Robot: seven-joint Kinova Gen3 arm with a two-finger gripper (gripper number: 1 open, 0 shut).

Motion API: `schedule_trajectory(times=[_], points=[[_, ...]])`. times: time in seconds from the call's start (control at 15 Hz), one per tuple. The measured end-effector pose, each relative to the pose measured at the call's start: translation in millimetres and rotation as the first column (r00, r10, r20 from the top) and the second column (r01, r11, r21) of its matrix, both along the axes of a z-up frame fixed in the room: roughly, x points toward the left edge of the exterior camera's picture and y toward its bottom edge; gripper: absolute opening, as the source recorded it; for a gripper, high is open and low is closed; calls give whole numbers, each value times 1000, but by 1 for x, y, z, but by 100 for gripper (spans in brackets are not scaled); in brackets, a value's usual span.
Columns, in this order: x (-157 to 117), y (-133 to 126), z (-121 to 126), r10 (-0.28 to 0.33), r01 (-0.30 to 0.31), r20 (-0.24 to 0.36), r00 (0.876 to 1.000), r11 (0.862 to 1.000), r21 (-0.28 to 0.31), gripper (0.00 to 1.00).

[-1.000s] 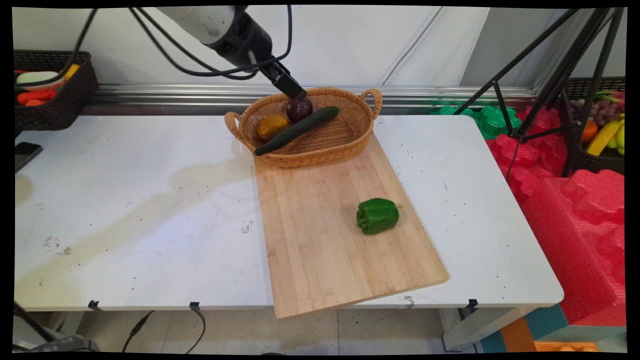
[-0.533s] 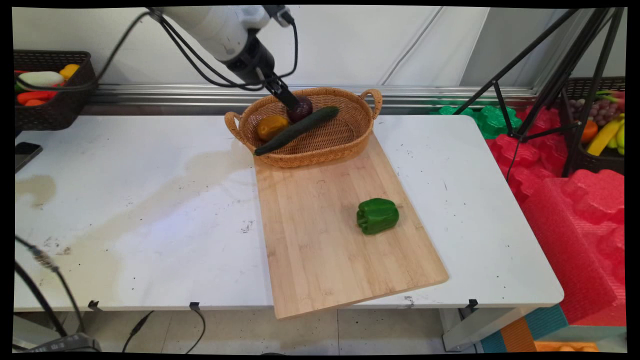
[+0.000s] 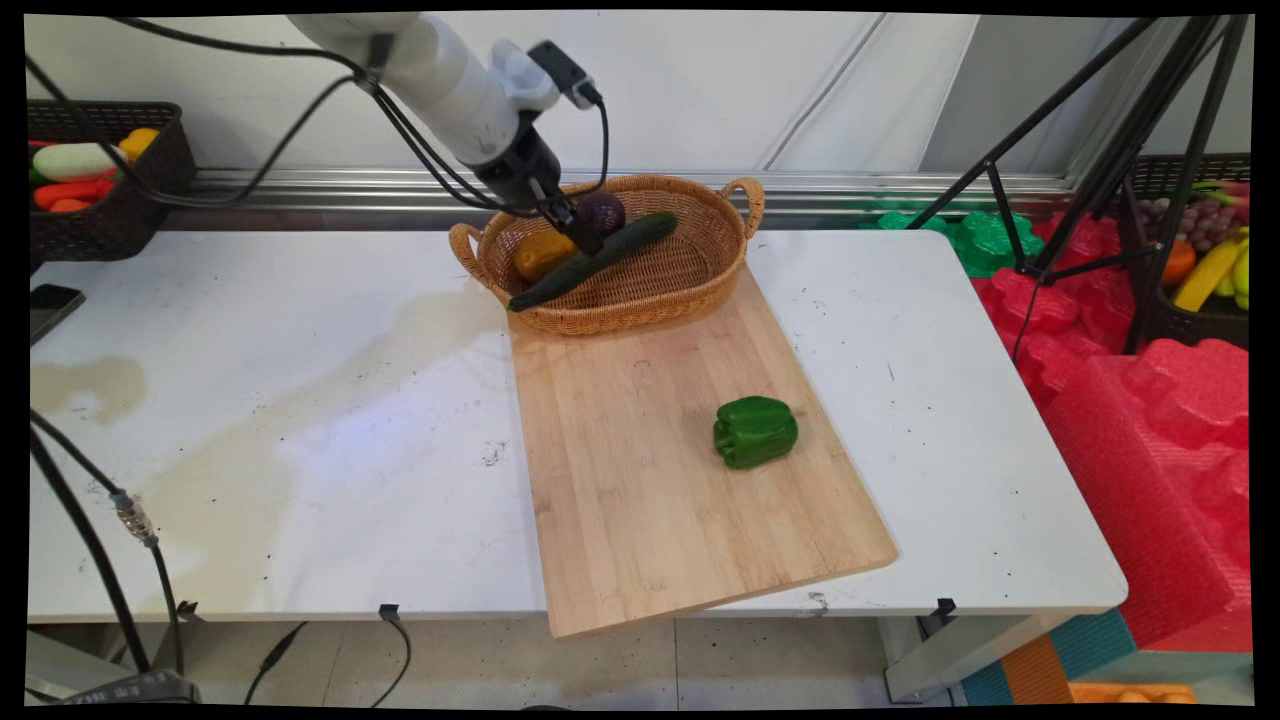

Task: Pick up the cucumber from the vegetable basket, then place the picked object on the cutting board

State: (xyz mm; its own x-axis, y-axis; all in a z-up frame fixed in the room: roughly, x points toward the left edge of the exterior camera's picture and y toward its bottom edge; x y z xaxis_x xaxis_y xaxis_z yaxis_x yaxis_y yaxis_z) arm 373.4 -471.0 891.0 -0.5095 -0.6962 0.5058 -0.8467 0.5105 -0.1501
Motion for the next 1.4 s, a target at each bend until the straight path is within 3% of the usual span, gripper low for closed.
schedule_trajectory(times=[0.53, 0.6, 1.0, 1.4], points=[[-9, -21, -49, 34, -32, -30, 999, 998, 51, 100], [-10, -22, -53, 42, -40, -34, 999, 998, 53, 0], [-20, -18, -63, 82, -81, -55, 995, 996, 25, 0], [-36, 17, -25, 104, -107, -63, 993, 993, -56, 0]])
